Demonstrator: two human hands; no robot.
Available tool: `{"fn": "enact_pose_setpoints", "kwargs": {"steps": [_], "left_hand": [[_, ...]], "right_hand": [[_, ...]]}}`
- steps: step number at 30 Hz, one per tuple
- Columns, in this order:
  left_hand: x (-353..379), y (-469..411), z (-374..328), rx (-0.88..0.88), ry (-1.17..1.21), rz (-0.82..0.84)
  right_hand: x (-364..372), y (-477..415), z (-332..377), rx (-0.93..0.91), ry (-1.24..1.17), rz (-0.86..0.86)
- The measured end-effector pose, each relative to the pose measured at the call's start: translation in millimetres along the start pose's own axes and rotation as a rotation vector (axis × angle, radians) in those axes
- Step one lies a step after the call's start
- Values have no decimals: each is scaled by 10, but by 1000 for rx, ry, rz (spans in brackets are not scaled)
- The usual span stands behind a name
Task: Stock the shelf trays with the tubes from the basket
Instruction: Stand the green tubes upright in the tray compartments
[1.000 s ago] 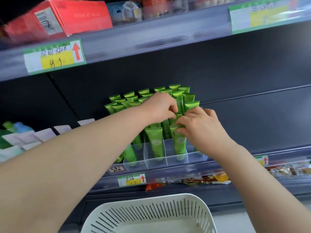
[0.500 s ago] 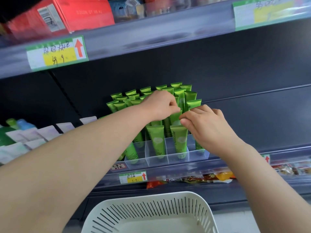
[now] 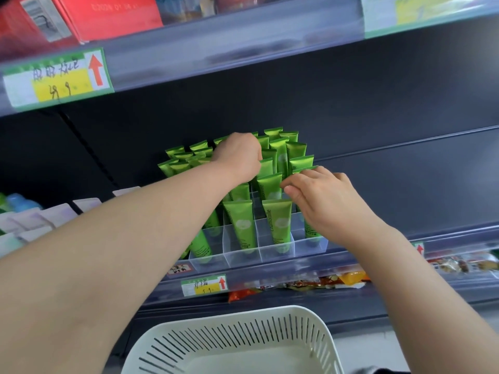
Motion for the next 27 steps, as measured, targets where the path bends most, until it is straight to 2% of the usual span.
{"fn": "enact_pose_setpoints", "kwargs": {"steps": [10, 19, 23, 27], "left_hand": [[33, 22, -111, 12, 110, 57], [-367, 53, 379, -18, 204, -21], [-334, 190, 452, 66, 213, 106], [-191, 353, 418, 119, 205, 201]], "right_hand": [[-59, 7, -91, 15, 4, -44], [-68, -106, 360, -59, -38, -84], [150, -181, 636, -163, 26, 9], [342, -207, 747, -184, 93, 91]]}}
Point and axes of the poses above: each hand's wrist, its own y-axis away from the middle knuckle, its own x-axis out of the palm, z = x × y, the point moved 8 cm from there along -y, towards the middle knuckle, and after that the axes turned 14 degrees about -z, right-handed, at the moved point
